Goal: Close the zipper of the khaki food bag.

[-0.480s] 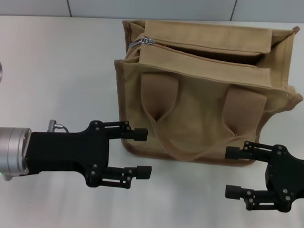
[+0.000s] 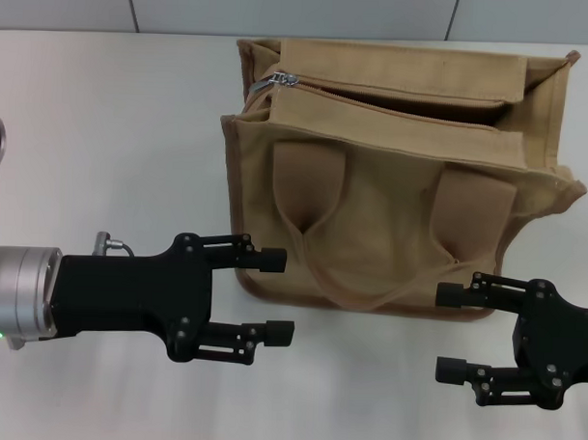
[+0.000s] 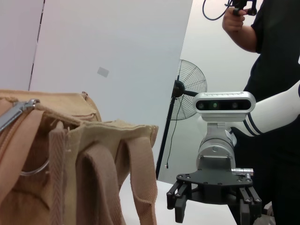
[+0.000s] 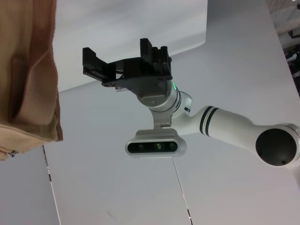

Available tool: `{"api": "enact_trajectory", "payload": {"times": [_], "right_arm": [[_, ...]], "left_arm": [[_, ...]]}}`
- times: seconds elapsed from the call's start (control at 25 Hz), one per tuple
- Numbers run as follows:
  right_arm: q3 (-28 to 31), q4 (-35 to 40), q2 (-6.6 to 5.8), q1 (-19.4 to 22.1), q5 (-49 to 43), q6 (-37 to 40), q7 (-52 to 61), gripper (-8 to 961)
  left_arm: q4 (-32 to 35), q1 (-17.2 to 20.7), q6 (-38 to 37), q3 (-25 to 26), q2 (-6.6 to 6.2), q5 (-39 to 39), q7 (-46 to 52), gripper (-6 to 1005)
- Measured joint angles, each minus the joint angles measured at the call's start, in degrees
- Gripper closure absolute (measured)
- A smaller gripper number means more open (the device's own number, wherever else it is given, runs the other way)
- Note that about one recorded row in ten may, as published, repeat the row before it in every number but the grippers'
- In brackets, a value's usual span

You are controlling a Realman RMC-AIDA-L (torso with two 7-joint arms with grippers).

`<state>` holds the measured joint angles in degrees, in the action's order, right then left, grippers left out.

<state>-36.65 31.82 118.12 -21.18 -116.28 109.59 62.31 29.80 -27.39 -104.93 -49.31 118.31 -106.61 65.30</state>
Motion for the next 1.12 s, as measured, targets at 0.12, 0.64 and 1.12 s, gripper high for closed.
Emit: {"api": "enact_trajectory", "payload": {"times": [0.12,0.64,1.12], "right_arm": [[0.0,0.0,0.00,0.0,0.0,0.0,0.0,161],[0.0,0.0,0.00,0.0,0.0,0.0,0.0,167],[0.5,0.0,0.00,0.0,0.0,0.4,0.3,173]], "left_arm": [[0.4,0.7,0.0,0.9,-0.10,0.3,-0.1,234],[-3.1,3.4,6.1,25.7,0.15,1.3,-14.0,250],[-8.3,-6.2,16.3,19.3,0.43,1.2,-17.1,264]]}}
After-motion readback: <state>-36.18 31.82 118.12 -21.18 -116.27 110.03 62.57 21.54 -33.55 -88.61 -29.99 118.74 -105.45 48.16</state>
